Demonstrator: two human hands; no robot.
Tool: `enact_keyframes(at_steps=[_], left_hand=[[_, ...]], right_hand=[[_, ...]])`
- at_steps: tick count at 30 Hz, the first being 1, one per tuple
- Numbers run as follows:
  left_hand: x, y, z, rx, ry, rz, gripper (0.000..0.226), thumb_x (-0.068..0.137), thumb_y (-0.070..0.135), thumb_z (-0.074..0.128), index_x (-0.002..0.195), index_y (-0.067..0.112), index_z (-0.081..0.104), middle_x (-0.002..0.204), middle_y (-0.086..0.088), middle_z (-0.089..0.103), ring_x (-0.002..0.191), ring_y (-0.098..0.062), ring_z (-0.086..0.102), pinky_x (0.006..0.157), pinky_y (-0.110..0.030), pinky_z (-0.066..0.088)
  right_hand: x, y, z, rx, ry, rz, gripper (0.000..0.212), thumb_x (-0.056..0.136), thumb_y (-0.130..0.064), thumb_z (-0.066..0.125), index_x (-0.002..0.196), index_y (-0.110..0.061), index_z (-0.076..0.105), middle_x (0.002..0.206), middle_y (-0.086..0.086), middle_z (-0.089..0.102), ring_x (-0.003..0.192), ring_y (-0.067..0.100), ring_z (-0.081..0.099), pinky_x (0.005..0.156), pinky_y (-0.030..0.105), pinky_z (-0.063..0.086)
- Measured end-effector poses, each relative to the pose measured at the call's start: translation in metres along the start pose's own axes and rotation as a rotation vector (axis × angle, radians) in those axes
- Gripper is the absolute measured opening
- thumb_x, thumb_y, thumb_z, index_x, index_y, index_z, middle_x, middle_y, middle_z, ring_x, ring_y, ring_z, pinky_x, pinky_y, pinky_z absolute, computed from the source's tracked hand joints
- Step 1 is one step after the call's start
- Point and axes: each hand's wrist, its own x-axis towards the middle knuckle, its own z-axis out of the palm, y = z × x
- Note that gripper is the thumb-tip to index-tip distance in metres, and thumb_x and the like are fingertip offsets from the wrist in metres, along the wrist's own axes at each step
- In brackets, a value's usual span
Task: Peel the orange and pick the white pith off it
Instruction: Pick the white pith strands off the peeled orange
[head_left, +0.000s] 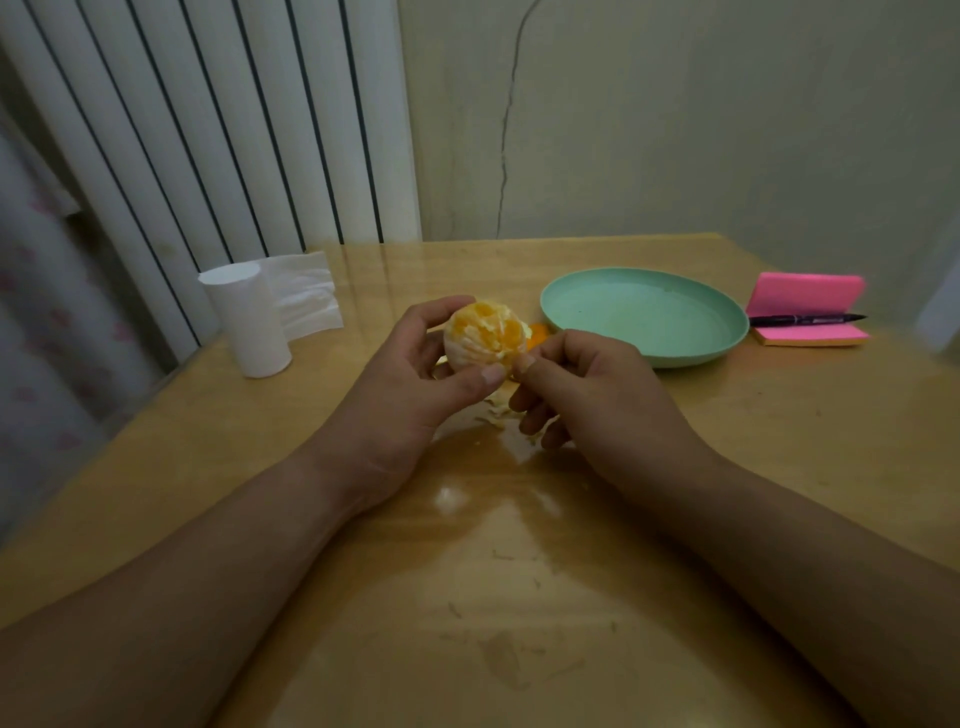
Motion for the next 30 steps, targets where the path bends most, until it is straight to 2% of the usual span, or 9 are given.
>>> enact_keyframes(at_steps=[5, 11, 16, 21, 24, 28, 30], left_hand=[[0.0002, -0.0004, -0.0013, 0.0, 0.001, -0.009, 0.071, 0.084, 0.018, 0.083, 0.147, 0.023, 0.052, 0.134, -0.004, 0.073, 0.128, -0.021, 0.068, 0.114, -0.047, 0.052], [-0.0001, 0.0, -0.0001, 0.019, -0.012, -0.022, 0.071, 0.085, 0.02, 0.084, 0.148, 0.025, 0.051, 0.133, -0.004, 0.073, 0.127, -0.022, 0.069, 0.114, -0.048, 0.051], [0.0008, -0.0005, -0.0003, -0.072, -0.011, -0.054, 0.073, 0.084, 0.021, 0.087, 0.147, 0.021, 0.051, 0.131, -0.005, 0.075, 0.127, -0.025, 0.07, 0.113, -0.05, 0.051], [0.0009, -0.0008, -0.0024, -0.095, -0.002, -0.047, 0.073, 0.084, 0.022, 0.087, 0.147, 0.02, 0.051, 0.133, -0.006, 0.074, 0.127, -0.025, 0.069, 0.114, -0.05, 0.05], [-0.0011, 0.0003, -0.0016, -0.008, 0.005, -0.012, 0.072, 0.084, 0.025, 0.087, 0.147, 0.025, 0.052, 0.134, -0.003, 0.073, 0.127, -0.021, 0.069, 0.112, -0.045, 0.052], [-0.0041, 0.0038, 0.0026, 0.114, 0.055, 0.075, 0.065, 0.09, 0.011, 0.082, 0.146, 0.024, 0.052, 0.132, 0.002, 0.071, 0.121, -0.011, 0.071, 0.096, -0.025, 0.058], [-0.0049, 0.0037, 0.0037, 0.14, 0.072, 0.107, 0.066, 0.09, 0.006, 0.082, 0.146, 0.022, 0.051, 0.133, 0.003, 0.07, 0.12, -0.01, 0.07, 0.093, -0.022, 0.058]], right_hand=[[0.0005, 0.0003, -0.0015, 0.03, -0.009, 0.003, 0.015, 0.105, -0.025, 0.064, 0.096, -0.015, 0.071, 0.082, 0.002, 0.077, 0.07, 0.018, 0.073, 0.063, 0.033, 0.061], [0.0012, 0.001, -0.001, -0.012, 0.024, -0.026, 0.014, 0.101, -0.02, 0.064, 0.09, -0.014, 0.071, 0.076, 0.002, 0.076, 0.062, 0.013, 0.07, 0.057, 0.024, 0.055], [0.0013, 0.001, -0.0022, 0.021, 0.015, -0.036, 0.014, 0.102, -0.019, 0.063, 0.092, -0.013, 0.072, 0.079, 0.004, 0.076, 0.064, 0.015, 0.069, 0.06, 0.029, 0.058], [0.0004, 0.0005, -0.0002, 0.041, 0.007, -0.029, 0.02, 0.105, -0.032, 0.064, 0.096, -0.016, 0.071, 0.082, 0.001, 0.077, 0.068, 0.016, 0.07, 0.062, 0.032, 0.059], [0.0001, 0.0005, -0.0003, 0.001, 0.007, -0.028, 0.021, 0.105, -0.035, 0.065, 0.095, -0.017, 0.071, 0.082, -0.002, 0.077, 0.068, 0.015, 0.071, 0.062, 0.03, 0.059], [0.0004, 0.0004, 0.0004, 0.052, 0.002, 0.023, 0.018, 0.104, -0.031, 0.066, 0.099, -0.015, 0.071, 0.084, 0.001, 0.077, 0.068, 0.014, 0.071, 0.062, 0.03, 0.059], [0.0014, 0.0009, 0.0005, 0.122, -0.006, 0.072, 0.016, 0.104, -0.027, 0.067, 0.102, -0.012, 0.071, 0.084, 0.002, 0.078, 0.069, 0.014, 0.071, 0.063, 0.031, 0.058]])
